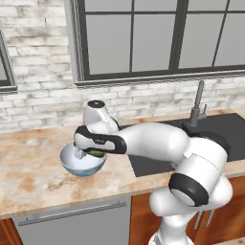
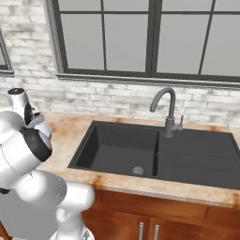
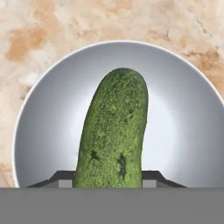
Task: Pick the onions from the cabinet and place them in one bowl. Pick the cucumber from the sink and place it in the other bowl.
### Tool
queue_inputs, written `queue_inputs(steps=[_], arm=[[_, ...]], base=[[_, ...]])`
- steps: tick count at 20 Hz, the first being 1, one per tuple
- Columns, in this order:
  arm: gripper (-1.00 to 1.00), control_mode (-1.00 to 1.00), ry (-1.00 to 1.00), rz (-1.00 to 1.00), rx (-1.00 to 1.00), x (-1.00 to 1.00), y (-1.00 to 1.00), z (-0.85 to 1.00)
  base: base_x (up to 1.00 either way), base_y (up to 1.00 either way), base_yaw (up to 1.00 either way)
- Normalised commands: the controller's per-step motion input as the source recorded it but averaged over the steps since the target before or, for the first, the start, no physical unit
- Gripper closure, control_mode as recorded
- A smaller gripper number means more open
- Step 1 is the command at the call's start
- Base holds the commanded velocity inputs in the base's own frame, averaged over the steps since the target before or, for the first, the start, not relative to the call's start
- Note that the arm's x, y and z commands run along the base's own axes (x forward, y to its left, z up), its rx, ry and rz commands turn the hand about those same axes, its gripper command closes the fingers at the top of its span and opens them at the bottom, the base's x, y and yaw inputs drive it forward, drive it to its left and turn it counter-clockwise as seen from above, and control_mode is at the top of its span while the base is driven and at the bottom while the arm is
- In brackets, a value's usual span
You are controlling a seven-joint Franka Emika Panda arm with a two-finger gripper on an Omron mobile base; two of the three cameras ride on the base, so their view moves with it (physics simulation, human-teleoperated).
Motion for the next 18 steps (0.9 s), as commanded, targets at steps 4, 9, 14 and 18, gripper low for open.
queue_inputs(steps=[4,9,14,18], arm=[[1.00,-1.00,0.11,0.00,-0.14,0.20,0.25,-0.26],[1.00,-1.00,-0.02,-0.01,-0.11,0.16,0.17,-0.29],[1.00,-1.00,-0.07,0.00,-0.01,0.27,0.00,-0.36],[1.00,-1.00,-0.04,0.00,0.00,0.13,0.00,-0.50]], base=[[0.00,0.00,0.00],[0.00,0.00,0.00],[0.00,0.00,0.00],[0.00,0.00,0.00]])
